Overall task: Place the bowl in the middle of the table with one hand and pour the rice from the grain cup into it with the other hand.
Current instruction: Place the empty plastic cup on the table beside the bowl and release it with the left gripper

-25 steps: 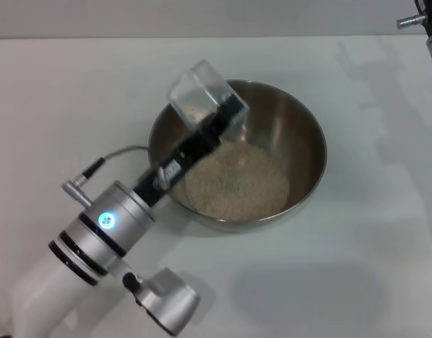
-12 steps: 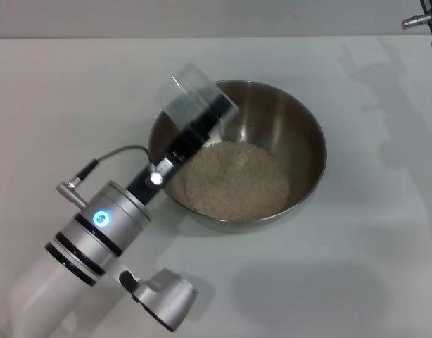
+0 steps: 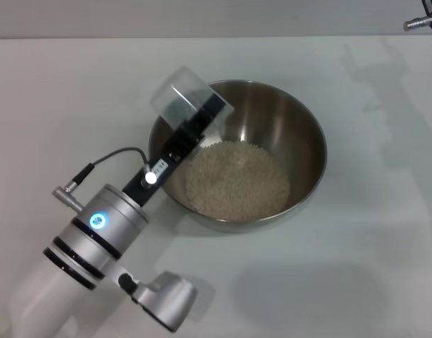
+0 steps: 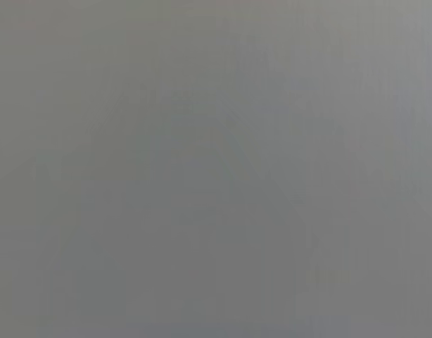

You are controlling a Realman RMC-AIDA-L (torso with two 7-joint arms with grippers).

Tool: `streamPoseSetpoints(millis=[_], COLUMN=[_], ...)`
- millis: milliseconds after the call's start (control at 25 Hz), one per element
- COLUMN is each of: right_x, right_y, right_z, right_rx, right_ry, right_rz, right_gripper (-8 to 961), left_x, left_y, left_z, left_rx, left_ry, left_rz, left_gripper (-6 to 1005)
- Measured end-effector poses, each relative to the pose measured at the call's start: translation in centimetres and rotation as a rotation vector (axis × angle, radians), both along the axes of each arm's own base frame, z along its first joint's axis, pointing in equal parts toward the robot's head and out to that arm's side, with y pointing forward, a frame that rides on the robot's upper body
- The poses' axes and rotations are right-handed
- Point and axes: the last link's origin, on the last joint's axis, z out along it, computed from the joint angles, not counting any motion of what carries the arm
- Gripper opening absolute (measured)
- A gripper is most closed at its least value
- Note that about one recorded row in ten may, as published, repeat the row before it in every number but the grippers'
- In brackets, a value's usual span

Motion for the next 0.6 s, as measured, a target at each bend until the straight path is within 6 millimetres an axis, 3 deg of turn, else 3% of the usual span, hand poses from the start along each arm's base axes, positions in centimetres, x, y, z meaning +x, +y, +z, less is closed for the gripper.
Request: streamPoseSetpoints(millis=[280, 360, 400, 440, 600], right_x=[0.1, 0.2, 0.2, 0.2, 0.1], right_y=[0.0, 0.0, 0.0, 0.0, 0.2], right_z=[0.0, 0.0, 0.0, 0.0, 0.0], right_rx=[-0.003, -0.003, -0.003, -0.003, -0.005], right_ry=[0.002, 0.001, 0.001, 0.001, -0.001], right_rz=[-0.005, -0.007, -0.007, -0.007, -0.007], right_gripper=[749, 749, 750, 750, 750], left_x=[0.3, 1.0, 1.0, 1.1, 0.9], left_y=[-0.3, -0.3, -0.3, -0.3, 0.2], left_z=[-0.4, 0.4, 0.4, 1.0, 2.4], left_rx=[-0.064, -0.133, -0.133, -0.185, -0.235], left_ry=[-0.061, -0.269, -0.269, -0.415, -0.641], left_rz=[0.026, 0.09, 0.09, 0.135, 0.211], left_gripper=[26, 26, 26, 26, 25])
